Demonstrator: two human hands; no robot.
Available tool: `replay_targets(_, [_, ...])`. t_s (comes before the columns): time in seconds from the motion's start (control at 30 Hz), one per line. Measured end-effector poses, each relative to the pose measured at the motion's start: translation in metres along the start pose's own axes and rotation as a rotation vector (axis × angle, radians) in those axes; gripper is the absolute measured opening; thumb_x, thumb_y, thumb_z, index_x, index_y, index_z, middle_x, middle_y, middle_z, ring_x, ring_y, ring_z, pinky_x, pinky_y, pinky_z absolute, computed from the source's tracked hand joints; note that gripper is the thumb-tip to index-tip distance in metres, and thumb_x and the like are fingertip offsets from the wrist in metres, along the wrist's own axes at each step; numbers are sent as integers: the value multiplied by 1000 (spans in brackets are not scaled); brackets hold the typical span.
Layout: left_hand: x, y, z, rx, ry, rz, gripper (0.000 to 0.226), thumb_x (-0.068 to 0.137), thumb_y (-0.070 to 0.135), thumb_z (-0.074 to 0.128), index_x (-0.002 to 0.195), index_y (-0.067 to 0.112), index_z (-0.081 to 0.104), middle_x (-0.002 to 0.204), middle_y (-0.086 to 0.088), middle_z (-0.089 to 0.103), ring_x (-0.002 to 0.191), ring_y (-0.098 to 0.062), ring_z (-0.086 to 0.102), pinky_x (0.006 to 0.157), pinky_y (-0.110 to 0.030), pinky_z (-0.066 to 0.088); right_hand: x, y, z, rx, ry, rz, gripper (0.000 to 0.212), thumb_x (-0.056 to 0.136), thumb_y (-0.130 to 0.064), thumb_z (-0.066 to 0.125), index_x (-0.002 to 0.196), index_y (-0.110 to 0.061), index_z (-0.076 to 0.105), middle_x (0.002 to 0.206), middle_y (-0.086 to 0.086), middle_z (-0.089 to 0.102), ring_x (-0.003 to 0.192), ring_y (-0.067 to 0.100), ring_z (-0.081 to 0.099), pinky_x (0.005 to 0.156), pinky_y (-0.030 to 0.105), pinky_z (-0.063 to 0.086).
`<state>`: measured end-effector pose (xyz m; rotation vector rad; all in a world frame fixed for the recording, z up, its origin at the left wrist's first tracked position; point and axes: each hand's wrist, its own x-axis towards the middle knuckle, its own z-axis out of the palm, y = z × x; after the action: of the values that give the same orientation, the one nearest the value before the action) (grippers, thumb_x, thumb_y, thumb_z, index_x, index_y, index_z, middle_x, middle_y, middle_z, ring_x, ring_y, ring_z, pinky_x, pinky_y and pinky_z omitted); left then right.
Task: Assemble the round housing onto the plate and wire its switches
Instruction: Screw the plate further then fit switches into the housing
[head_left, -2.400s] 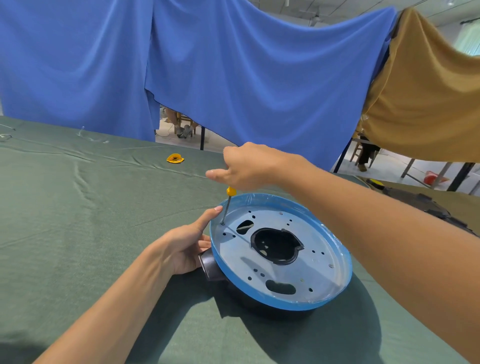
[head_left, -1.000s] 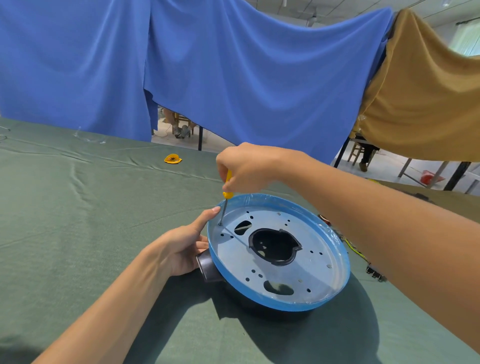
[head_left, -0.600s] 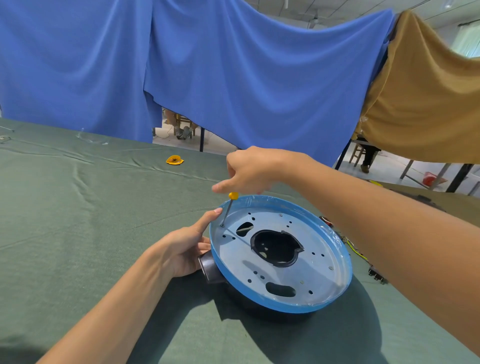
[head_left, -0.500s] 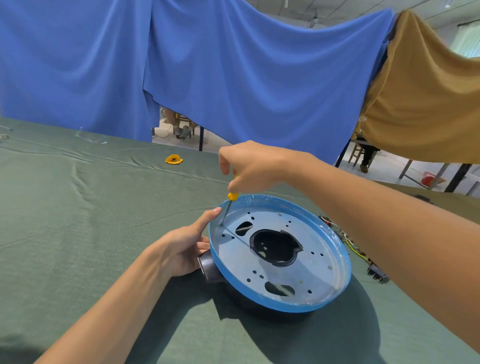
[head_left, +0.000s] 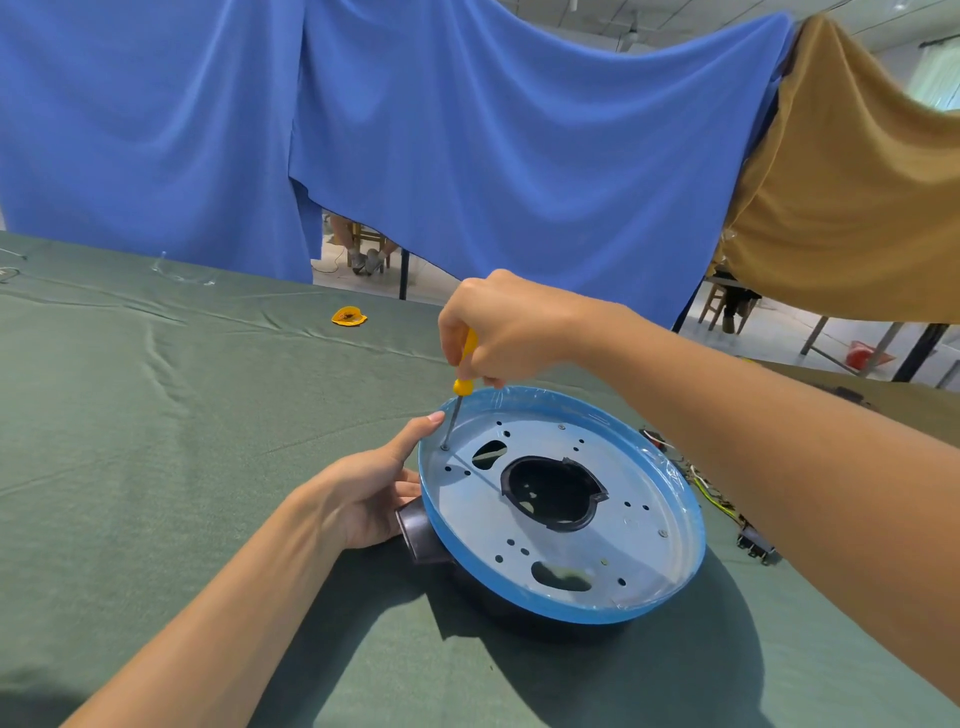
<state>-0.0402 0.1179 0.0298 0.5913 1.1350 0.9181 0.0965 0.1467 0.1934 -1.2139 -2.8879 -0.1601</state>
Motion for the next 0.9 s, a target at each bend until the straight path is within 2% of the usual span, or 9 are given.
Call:
replay_targets(0.13, [-1, 2, 1, -12, -8, -7, 79, 50, 52, 85, 101, -5, 66, 91, -22, 70, 75, -35, 70, 74, -50, 61, 2, 3, 6, -46, 55, 21, 27, 95, -21, 57, 70, -10, 60, 46, 0, 62, 43, 5, 60, 51, 23, 51])
replay_targets(0.27, [-3, 2, 2, -34, 5, -3, 82, 51, 52, 84, 107, -5, 63, 94, -21, 67, 78, -33, 67, 80, -48, 59, 4, 5, 9, -25, 71, 63, 43, 101, -30, 48, 63, -11, 42, 54, 8, 54, 45, 16, 63, 52, 31, 52])
replay_targets(0.33, [-3, 2, 3, -34, 5, -3, 83, 52, 52, 84, 109, -4, 63, 93, -22, 68, 74, -34, 70, 72, -48, 62, 4, 3, 8, -32, 10, 93, 42, 100, -42, 46, 73, -10, 49, 67, 10, 56, 58, 21, 66, 56, 32, 51])
replay_targets(0.4, [-2, 1, 2, -34, 5, -1, 87, 51, 54, 83, 113, -3, 62, 101, -22, 64, 84, -35, 67, 84, -50, 59, 3, 2, 6, -43, -94, 105, 38, 95, -49, 51, 100, -12, 55, 91, 9, 60, 81, 25, 65, 65, 35, 52])
replay_targets(0.47, [-1, 1, 2, -42, 7, 3, 90, 50, 54, 84, 115, -3, 62, 106, -21, 61, 93, -34, 62, 94, -52, 55, 2, 0, 3, -26, -112, 57, 27, 92, -32, 58, 110, -12, 56, 104, 8, 61, 91, 27, 62, 66, 32, 50])
replay_targets(0.53, [-2, 1, 2, -43, 8, 6, 87, 49, 54, 84, 111, -3, 63, 106, -21, 62, 93, -34, 62, 92, -51, 56, 0, -2, 1, -29, -26, -16, 9, 88, -11, 59, 95, -14, 63, 97, 5, 65, 87, 24, 62, 58, 27, 45])
replay_targets(0.6, [-2, 0, 3, -40, 11, 3, 85, 48, 53, 84, 109, -3, 63, 102, -22, 66, 84, -35, 67, 80, -51, 60, -1, -5, 2, -44, 41, -47, 18, 85, -3, 59, 79, -20, 64, 81, -1, 65, 73, 16, 62, 52, 22, 42])
replay_targets(0.73, [-2, 0, 3, -30, 16, 6, 81, 49, 53, 84, 105, -3, 65, 99, -21, 66, 82, -34, 67, 74, -49, 61, -2, -5, 3, -2, 64, 7, 15, 89, -11, 61, 76, -11, 68, 51, -2, 63, 47, 10, 64, 51, 22, 53])
replay_targets(0.9, [1, -1, 2, -32, 25, 11, 74, 48, 53, 85, 93, -3, 67, 97, -20, 63, 86, -34, 62, 78, -48, 59, -2, -6, 3, 55, 37, 45, 23, 95, -17, 58, 78, -4, 68, 45, 0, 63, 43, 3, 62, 60, 27, 57])
